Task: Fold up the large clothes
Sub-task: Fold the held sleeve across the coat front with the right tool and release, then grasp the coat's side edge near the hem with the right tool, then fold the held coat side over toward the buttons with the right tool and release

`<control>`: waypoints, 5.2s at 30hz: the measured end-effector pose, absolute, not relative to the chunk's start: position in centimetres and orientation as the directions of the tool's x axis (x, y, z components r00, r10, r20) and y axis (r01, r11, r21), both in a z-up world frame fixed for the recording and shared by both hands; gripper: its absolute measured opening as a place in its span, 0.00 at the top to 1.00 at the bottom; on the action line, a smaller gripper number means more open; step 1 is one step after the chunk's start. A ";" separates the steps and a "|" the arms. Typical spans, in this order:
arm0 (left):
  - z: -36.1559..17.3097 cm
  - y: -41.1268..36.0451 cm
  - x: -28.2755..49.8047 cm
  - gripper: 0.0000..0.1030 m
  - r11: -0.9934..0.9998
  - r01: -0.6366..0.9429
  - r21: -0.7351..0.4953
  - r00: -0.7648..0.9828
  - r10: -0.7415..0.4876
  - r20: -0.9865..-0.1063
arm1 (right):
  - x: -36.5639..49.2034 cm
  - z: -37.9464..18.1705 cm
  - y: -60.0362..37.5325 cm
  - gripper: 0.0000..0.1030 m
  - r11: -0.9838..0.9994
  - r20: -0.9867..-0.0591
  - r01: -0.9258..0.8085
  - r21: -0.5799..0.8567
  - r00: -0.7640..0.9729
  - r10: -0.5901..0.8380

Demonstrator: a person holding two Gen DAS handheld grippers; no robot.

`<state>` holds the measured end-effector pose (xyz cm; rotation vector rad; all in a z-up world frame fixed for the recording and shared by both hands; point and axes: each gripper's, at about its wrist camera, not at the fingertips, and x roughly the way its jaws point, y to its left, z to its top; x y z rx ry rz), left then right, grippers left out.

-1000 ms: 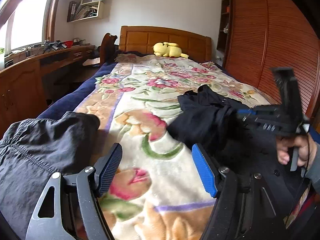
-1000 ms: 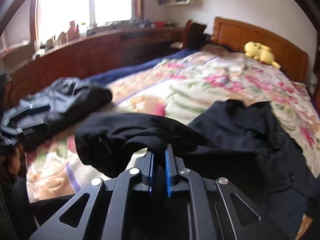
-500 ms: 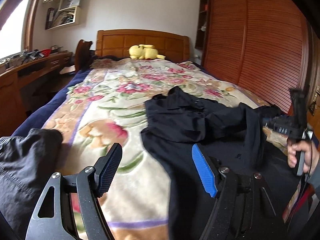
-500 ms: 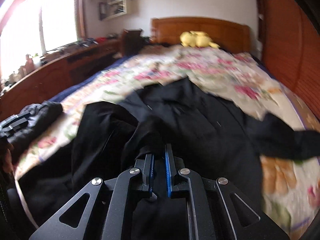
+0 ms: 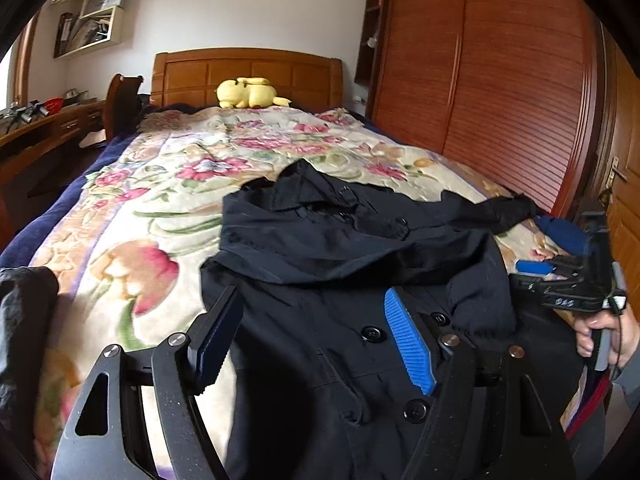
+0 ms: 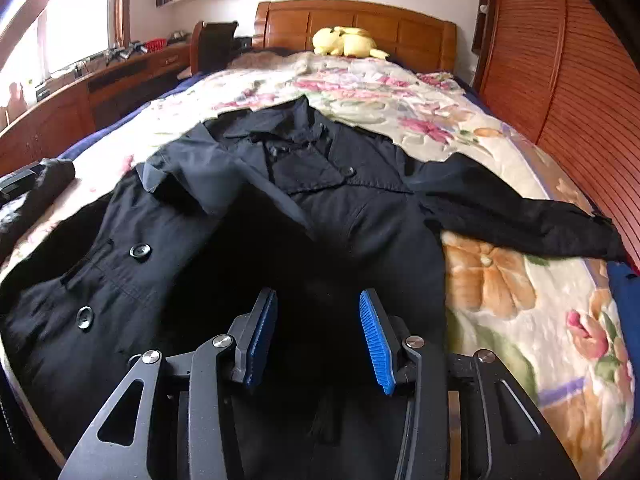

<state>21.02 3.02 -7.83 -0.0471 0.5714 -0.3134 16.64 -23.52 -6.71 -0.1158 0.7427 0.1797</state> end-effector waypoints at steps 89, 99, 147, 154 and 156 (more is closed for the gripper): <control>-11.7 1.7 21.7 0.28 0.951 0.284 -0.122 0.741 -0.298 -0.602 | 11.5 -8.0 -25.5 0.64 0.968 -0.779 -0.252 0.005 0.606 0.162; -11.6 1.3 21.7 0.28 0.951 0.287 -0.113 0.741 -0.296 -0.603 | 8.7 -9.2 -26.0 0.64 0.961 -0.800 -0.271 0.046 0.566 0.198; -12.7 -3.8 21.2 0.28 0.949 0.302 -0.085 0.727 -0.287 -0.624 | 12.6 -5.1 -43.8 0.37 0.997 -0.671 -0.017 -0.082 0.740 -0.043; -13.0 -2.9 21.9 0.28 0.965 0.241 -0.108 0.739 -0.255 -0.624 | 19.5 -6.8 -51.5 0.36 0.986 -0.703 0.151 -0.069 0.694 -0.156; -13.1 -2.8 22.1 0.28 0.966 0.234 -0.109 0.739 -0.249 -0.626 | 21.3 -7.7 -53.3 0.36 0.980 -0.717 0.193 -0.042 0.677 -0.164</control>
